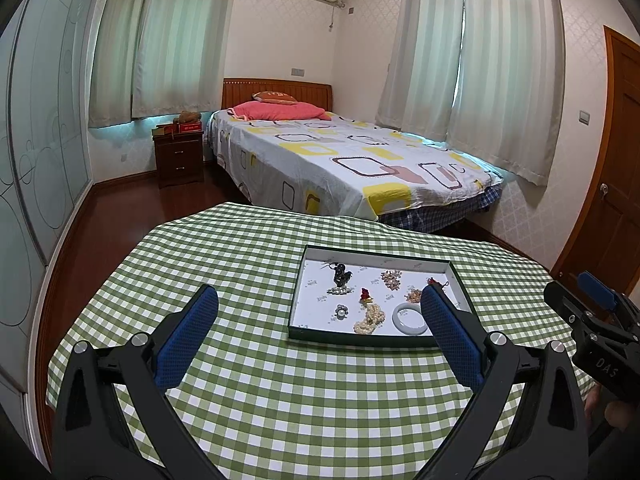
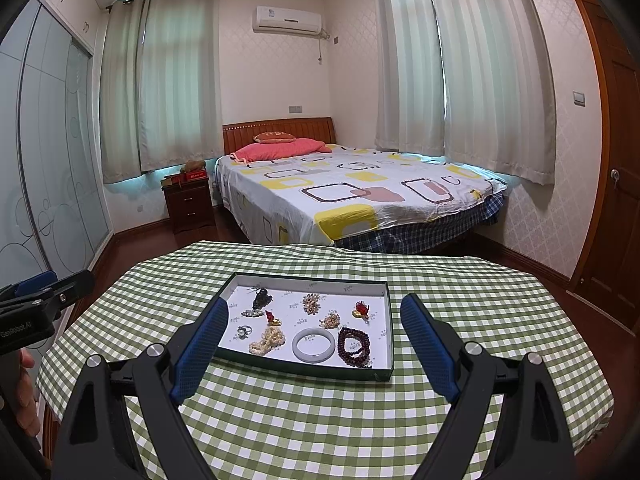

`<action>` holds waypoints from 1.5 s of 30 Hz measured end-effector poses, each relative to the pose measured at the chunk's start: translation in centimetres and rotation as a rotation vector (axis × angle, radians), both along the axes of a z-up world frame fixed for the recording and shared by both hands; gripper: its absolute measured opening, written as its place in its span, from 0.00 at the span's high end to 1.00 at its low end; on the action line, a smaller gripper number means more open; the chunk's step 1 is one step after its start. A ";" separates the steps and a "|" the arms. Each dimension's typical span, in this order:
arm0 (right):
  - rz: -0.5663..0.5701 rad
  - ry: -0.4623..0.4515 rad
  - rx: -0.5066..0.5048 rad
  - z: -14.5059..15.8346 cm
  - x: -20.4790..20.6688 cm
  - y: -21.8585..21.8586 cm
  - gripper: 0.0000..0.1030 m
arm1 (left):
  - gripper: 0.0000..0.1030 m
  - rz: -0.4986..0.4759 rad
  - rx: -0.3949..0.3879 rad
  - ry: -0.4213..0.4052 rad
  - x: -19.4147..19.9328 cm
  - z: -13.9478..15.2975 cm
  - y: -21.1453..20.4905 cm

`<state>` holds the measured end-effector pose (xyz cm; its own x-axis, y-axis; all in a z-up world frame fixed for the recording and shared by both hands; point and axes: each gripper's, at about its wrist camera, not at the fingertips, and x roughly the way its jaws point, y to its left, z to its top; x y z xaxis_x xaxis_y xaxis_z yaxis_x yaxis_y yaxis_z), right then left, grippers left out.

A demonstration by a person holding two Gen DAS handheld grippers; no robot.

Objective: Organize jewelry

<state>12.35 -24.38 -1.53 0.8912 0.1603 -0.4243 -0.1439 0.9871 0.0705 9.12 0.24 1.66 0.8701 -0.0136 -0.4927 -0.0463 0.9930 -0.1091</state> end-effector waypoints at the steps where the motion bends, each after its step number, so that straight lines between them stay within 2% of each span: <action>1: 0.000 0.000 0.000 0.0 0.0 0.0 0.17 | 0.04 0.000 -0.001 -0.001 0.0 0.0 0.0; 35: 0.002 0.008 -0.004 -0.3 -0.2 0.1 0.17 | 0.04 -0.019 0.024 -0.028 -0.1 0.2 -0.3; 41: 0.003 0.011 -0.005 -0.4 -0.3 0.1 0.17 | 0.04 -0.029 -0.029 0.001 0.4 -0.5 0.2; 45: 0.002 0.012 -0.004 -0.4 -0.3 0.1 0.17 | 0.04 0.002 -0.016 0.022 0.5 -0.8 0.5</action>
